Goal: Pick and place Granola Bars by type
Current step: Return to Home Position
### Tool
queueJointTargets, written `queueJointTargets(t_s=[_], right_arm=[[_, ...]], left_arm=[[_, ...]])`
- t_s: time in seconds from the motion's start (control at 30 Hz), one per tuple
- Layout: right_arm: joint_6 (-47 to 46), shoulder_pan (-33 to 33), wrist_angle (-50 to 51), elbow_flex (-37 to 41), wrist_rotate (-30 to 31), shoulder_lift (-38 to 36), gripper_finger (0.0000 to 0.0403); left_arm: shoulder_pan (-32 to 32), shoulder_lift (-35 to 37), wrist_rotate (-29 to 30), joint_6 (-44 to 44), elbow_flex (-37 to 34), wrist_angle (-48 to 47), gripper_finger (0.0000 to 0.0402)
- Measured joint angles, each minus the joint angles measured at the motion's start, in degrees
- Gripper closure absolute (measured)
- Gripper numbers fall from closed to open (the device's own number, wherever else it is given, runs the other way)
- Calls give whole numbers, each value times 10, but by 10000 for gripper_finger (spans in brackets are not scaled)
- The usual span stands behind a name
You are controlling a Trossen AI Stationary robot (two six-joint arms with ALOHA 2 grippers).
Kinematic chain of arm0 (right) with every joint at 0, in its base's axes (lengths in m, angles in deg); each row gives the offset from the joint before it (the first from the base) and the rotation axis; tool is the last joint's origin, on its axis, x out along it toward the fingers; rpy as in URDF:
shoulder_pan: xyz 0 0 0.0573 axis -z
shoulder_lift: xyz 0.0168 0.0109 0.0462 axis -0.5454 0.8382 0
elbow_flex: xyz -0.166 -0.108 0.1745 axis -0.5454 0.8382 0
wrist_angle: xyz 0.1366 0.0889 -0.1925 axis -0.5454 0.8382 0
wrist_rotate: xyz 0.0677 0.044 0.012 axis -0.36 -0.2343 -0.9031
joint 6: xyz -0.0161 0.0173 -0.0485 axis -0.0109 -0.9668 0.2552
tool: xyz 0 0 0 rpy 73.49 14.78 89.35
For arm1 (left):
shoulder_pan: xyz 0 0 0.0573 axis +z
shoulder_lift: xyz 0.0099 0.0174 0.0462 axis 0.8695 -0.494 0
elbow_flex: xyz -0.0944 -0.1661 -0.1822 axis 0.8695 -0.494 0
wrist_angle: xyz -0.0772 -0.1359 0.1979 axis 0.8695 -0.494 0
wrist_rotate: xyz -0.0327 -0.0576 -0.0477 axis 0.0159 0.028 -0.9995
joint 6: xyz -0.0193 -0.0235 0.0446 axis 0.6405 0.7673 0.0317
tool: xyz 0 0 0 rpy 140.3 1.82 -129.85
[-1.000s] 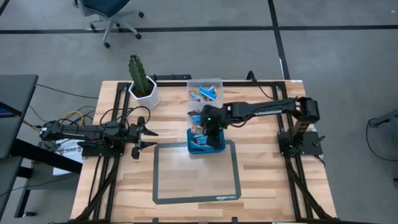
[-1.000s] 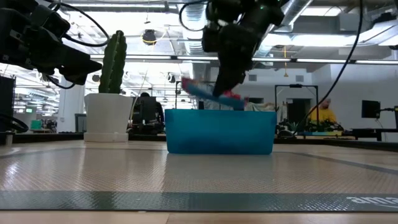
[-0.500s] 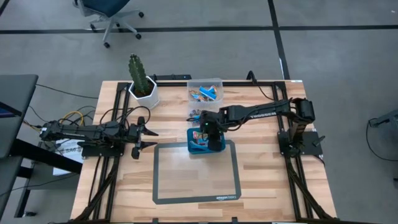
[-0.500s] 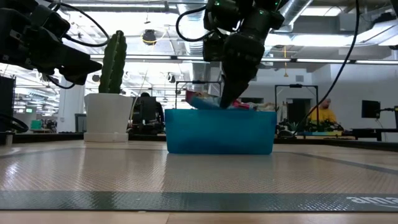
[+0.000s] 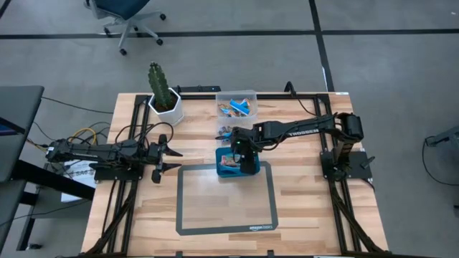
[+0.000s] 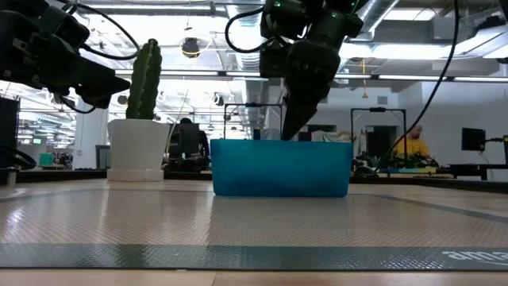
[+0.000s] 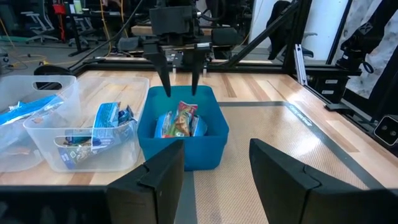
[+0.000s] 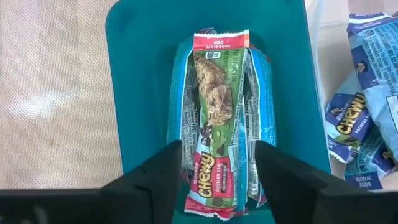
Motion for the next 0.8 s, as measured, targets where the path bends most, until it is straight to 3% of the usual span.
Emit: queueJointTargets(t_s=[0.2, 0.4, 0.53, 0.7, 0.8], right_arm=[[20, -2, 7, 1, -1, -11, 172], [51, -5, 11, 38, -2, -78, 171], [28, -12, -84, 146, -1, -168, 178], [-61, -32, -257, 321, -1, -309, 182], [-108, -36, -306, 413, 0, -392, 182]], left_arm=[[0, 0, 0, 0, 0, 0, 228], [0, 0, 0, 3, 0, 0, 228], [0, 0, 0, 3, 0, 0, 228], [0, 0, 0, 3, 0, 0, 228], [0, 0, 0, 3, 0, 0, 228]])
